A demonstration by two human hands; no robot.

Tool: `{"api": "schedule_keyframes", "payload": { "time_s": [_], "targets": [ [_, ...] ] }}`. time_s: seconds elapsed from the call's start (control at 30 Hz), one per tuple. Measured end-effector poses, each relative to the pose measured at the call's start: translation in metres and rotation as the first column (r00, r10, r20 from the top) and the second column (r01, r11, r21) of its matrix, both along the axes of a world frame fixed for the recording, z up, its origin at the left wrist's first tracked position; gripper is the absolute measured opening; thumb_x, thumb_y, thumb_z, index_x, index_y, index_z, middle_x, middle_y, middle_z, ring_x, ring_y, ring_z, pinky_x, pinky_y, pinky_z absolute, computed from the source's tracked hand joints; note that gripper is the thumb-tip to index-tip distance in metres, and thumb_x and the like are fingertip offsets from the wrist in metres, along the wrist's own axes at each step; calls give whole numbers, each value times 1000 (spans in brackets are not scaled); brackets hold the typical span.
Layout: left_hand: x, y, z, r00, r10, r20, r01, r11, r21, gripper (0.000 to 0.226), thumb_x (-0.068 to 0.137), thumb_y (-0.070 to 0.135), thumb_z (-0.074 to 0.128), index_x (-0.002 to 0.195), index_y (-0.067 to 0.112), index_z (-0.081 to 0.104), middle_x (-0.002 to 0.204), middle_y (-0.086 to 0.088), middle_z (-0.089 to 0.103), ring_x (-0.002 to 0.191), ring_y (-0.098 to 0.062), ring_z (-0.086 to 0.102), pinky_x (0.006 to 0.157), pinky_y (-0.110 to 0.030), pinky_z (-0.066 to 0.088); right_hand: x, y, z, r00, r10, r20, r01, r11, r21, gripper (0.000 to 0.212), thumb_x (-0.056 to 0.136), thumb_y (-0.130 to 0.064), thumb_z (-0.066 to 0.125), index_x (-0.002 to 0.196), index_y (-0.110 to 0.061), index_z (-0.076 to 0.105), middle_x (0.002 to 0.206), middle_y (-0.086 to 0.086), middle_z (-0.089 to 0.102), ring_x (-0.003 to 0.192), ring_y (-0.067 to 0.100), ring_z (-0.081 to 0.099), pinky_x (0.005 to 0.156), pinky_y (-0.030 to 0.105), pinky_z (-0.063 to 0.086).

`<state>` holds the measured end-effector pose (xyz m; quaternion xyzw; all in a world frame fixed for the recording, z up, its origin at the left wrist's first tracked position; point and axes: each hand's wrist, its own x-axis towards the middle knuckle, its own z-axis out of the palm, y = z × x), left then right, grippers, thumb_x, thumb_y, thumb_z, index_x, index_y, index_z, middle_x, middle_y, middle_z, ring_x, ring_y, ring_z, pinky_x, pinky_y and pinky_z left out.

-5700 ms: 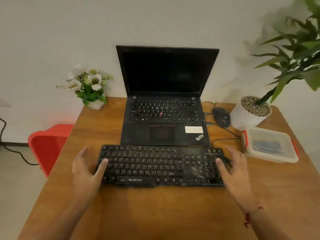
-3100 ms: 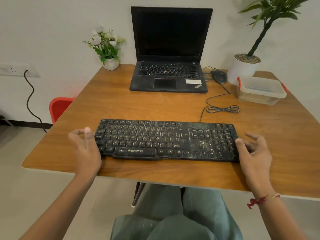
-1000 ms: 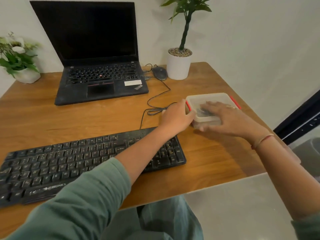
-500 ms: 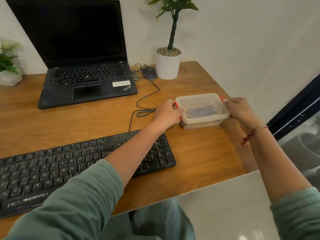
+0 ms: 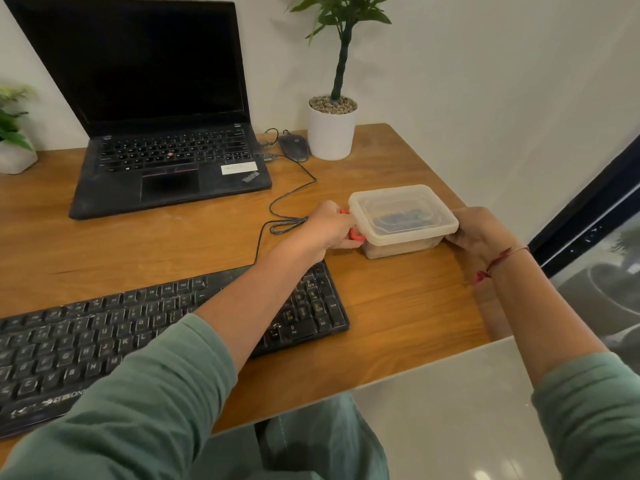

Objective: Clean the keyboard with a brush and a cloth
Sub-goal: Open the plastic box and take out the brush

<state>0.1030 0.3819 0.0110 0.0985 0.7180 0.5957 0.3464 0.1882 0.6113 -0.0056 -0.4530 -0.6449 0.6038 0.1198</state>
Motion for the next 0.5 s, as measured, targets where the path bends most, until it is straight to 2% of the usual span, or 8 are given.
{"api": "schedule_keyframes", "payload": {
  "time_s": [0.07, 0.13, 0.17, 0.27, 0.33, 0.37, 0.43, 0.5],
  "targets": [
    [1, -1, 1, 997, 26, 71, -28, 999, 24, 20, 93, -8, 51, 111, 0, 51, 103, -13, 60, 84, -17, 65, 63, -25, 60, 0, -3, 1, 1000, 4, 12, -4, 1000, 12, 11, 87, -2, 63, 76, -3, 62, 79, 9, 61, 68, 17, 60, 42, 19, 52],
    [1, -3, -2, 1000, 3, 31, -1, 999, -40, 39, 91, -10, 53, 126, 3, 43, 112, -10, 54, 100, -21, 63, 70, -28, 60, 5, -8, 4, 999, 41, 35, -43, 997, 65, 10, 87, -1, 64, 77, -2, 63, 79, 9, 61, 68, 17, 60, 42, 18, 51],
    [1, -4, -3, 1000, -24, -11, 23, 995, -94, 55, 89, -10, 56, 137, 8, 37, 120, -8, 49, 108, -23, 60, 74, -28, 59, 9, -9, 4, 996, 72, 52, -79, 985, 152, 7, 87, -2, 64, 80, -2, 65, 80, 9, 61, 69, 18, 60, 44, 18, 51],
    [2, -10, -1, 952, -197, -234, 104, 928, -358, 94, 81, 2, 71, 154, 18, 14, 153, -11, 22, 131, -29, 41, 87, -29, 49, 19, -6, 9, 993, 107, 51, -117, 805, 582, 14, 88, -12, 60, 96, -7, 70, 95, 9, 67, 89, 23, 62, 72, 29, 54],
    [1, -13, 1, 897, -298, -325, 118, 872, -474, 112, 76, 13, 80, 156, 18, 3, 161, -12, 4, 145, -30, 22, 104, -36, 36, 20, -15, 25, 989, 148, -13, -93, 683, 725, 22, 89, -21, 59, 106, -11, 70, 108, 5, 68, 99, 18, 61, 87, 33, 50],
    [-1, -13, 1, 885, -327, -332, 133, 860, -492, 119, 73, 16, 84, 156, 17, -2, 162, -11, -1, 147, -29, 15, 111, -39, 30, 18, -22, 37, 972, 233, -22, -135, 635, 761, 25, 90, -26, 60, 110, -14, 69, 112, 2, 67, 100, 15, 60, 89, 32, 49],
    [-3, -12, 0, 865, -366, -343, 162, 851, -499, 127, 68, 18, 87, 155, 16, -6, 163, -12, -3, 149, -27, 9, 115, -42, 23, 14, -37, 59, 870, 485, 91, -380, 539, 752, 43, 84, -44, 67, 122, -25, 61, 123, -6, 58, 110, 10, 53, 95, 31, 43],
    [-6, -10, -3, 842, -393, -370, 167, 842, -513, 131, 66, 18, 89, 155, 15, -7, 163, -11, 1, 149, -27, 11, 115, -41, 23, 9, -51, 72, 646, 673, 360, -702, 338, 627, 80, 66, -65, 72, 137, -42, 42, 141, -12, 39, 127, 10, 37, 107, 36, 32]
  ]
}}
